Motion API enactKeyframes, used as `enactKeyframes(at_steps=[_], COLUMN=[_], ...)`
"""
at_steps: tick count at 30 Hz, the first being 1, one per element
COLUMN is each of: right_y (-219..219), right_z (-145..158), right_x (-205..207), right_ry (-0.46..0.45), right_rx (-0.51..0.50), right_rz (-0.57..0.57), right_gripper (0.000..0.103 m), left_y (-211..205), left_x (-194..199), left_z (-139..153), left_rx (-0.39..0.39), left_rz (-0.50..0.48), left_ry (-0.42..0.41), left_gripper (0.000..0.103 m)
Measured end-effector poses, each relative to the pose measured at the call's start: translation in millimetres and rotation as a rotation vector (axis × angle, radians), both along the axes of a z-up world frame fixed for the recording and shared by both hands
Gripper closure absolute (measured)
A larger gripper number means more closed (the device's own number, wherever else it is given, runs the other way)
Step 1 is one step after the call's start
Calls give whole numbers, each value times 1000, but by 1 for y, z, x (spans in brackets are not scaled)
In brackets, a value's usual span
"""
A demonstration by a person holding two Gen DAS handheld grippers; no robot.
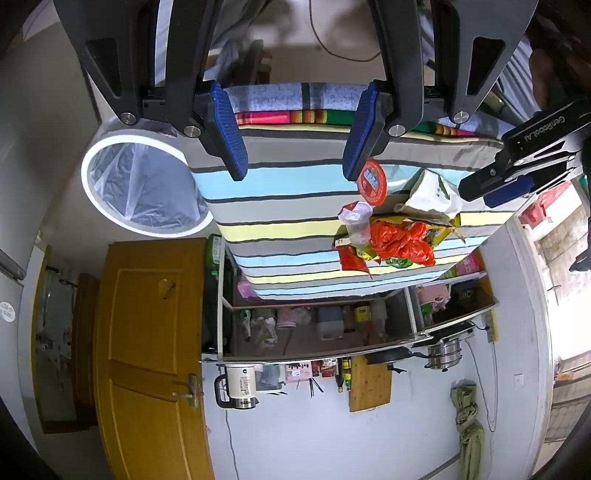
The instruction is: Collect trash
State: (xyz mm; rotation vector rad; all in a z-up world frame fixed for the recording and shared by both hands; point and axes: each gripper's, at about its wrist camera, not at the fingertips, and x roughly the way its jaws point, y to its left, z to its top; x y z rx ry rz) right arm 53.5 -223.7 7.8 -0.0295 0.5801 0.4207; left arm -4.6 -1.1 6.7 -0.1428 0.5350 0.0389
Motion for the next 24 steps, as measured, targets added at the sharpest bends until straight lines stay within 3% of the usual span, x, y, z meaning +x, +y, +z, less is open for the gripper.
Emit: enactKeyframes(at_steps=[24], right_y=[0], right_z=[-2], right_x=[0], right_ry=[-2], right_rx=[2], right_rz=[-1], right_gripper=[48], left_y=[3], left_x=[1], left_z=[-3], left_rx=[-4], left_rz=[21], left_ry=[-3], left_gripper=[48])
